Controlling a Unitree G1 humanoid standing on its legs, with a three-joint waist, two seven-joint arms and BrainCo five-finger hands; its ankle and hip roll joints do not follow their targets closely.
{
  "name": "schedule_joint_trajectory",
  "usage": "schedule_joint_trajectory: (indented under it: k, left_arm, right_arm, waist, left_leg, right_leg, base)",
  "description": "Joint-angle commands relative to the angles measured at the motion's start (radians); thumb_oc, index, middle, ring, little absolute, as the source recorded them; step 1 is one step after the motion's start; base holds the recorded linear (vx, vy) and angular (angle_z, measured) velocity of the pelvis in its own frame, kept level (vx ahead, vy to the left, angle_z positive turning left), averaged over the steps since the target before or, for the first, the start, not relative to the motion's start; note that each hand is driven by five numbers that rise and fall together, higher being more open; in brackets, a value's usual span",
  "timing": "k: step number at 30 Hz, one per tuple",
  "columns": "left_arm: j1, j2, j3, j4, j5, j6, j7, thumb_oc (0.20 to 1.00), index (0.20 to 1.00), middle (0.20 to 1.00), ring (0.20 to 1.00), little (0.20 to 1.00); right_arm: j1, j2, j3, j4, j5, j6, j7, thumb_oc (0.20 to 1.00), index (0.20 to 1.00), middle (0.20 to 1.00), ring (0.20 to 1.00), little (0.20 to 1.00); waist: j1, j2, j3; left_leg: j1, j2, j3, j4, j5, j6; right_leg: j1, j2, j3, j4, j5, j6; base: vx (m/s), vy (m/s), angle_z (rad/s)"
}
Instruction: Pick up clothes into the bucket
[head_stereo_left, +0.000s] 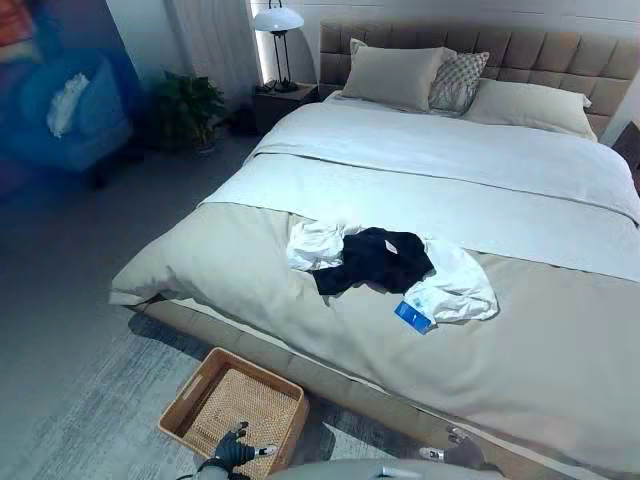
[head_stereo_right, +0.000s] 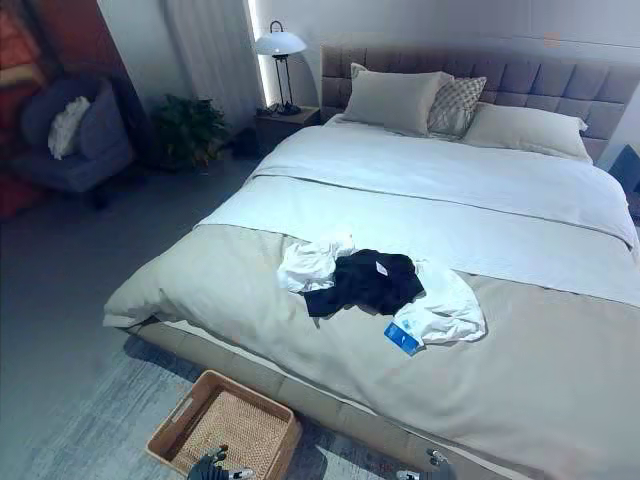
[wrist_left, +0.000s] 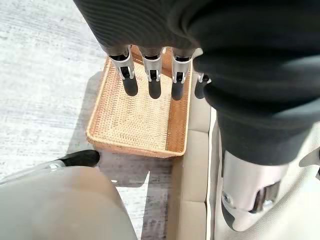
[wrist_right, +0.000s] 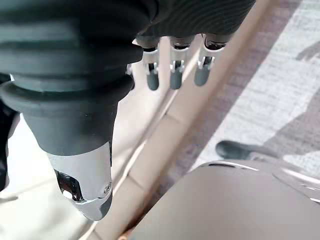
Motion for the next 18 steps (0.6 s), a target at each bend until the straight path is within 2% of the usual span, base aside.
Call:
schedule_joint_trajectory:
  k: [1, 12, 14, 18]
  left_arm:
    - [-0.085, -0.054, -0.028, 0.063, -0.011, -0.019, -0.02, 1.0, 1.0, 1.0, 1.0, 1.0]
    - [-0.085, -0.055, -0.022, 0.063, -0.013, -0.019, -0.006, 1.0, 1.0, 1.0, 1.0, 1.0]
    - [-0.082, -0.054, -0.022, 0.058, -0.014, -0.02, -0.003, 1.0, 1.0, 1.0, 1.0, 1.0]
    - [-0.068, -0.042, -0.028, 0.016, -0.006, -0.031, 0.009, 1.0, 1.0, 1.0, 1.0, 1.0]
  right_arm:
    - [-0.112, 0.024, 0.013, 0.062, -0.018, -0.021, -0.004, 1.0, 1.0, 1.0, 1.0, 1.0]
    - [-0.118, 0.023, 0.012, 0.033, -0.003, -0.03, -0.011, 1.0, 1.0, 1.0, 1.0, 1.0]
    - [-0.128, 0.017, 0.013, -0.014, 0.01, -0.04, -0.017, 1.0, 1.0, 1.0, 1.0, 1.0]
    - [-0.15, -0.033, 0.032, -0.244, -0.011, -0.072, -0.036, 1.0, 1.0, 1.0, 1.0, 1.0]
  waist:
    - [-0.027, -0.06, 0.039]
    - [-0.023, -0.063, 0.043]
    - [-0.022, -0.063, 0.048]
    - [-0.021, -0.062, 0.062]
  left_leg:
    - [-0.03, -0.049, 0.023, 0.042, -0.02, 0.011]
    - [-0.036, -0.052, 0.019, 0.046, -0.022, 0.012]
    - [-0.04, -0.053, 0.018, 0.05, -0.022, 0.012]
    - [-0.054, -0.055, 0.015, 0.058, -0.021, 0.013]
  right_leg:
    - [0.035, -0.033, -0.01, 0.017, -0.041, 0.038]
    - [0.034, -0.034, -0.012, 0.021, -0.043, 0.038]
    - [0.029, -0.035, -0.012, 0.027, -0.045, 0.038]
    - [0.013, -0.036, -0.01, 0.042, -0.047, 0.039]
  base:
    - [0.09, -0.777, 2.05]
    - [0.0, 0.0, 0.0]
    - [0.0, 0.0, 0.0]
    - [0.0, 0.0, 0.0]
